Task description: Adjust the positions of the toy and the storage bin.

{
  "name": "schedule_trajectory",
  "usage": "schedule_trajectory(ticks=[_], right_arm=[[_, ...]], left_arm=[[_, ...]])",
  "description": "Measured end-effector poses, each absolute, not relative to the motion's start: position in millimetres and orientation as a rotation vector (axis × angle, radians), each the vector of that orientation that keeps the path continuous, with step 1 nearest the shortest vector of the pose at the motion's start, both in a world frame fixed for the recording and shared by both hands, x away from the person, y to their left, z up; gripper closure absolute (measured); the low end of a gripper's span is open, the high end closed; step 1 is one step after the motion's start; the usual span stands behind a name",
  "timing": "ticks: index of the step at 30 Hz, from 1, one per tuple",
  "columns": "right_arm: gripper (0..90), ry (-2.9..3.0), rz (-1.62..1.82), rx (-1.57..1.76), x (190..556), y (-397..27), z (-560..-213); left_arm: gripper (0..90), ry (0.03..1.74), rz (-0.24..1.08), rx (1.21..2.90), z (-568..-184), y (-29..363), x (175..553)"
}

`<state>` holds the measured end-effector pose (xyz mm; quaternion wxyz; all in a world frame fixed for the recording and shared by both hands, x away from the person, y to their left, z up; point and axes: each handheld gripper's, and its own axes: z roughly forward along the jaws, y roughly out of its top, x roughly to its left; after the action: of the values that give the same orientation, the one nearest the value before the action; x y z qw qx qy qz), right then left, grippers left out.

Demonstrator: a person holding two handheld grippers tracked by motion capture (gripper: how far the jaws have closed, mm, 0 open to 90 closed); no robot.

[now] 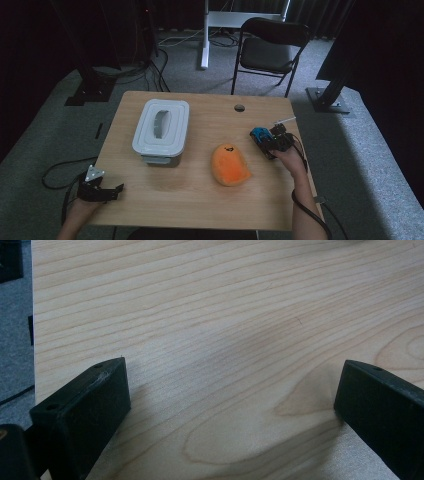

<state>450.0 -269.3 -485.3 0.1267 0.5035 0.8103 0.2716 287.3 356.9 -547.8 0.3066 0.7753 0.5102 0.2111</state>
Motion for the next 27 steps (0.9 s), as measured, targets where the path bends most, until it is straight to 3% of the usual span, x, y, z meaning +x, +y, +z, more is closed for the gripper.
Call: schedule_trajectory(ticks=[27], right_arm=[[27.5, 2.162, 0.754, 1.647, 366, -312, -491]], left_arm=[[1.8, 1.359, 0.562, 2.048, -548, 356, 287]])
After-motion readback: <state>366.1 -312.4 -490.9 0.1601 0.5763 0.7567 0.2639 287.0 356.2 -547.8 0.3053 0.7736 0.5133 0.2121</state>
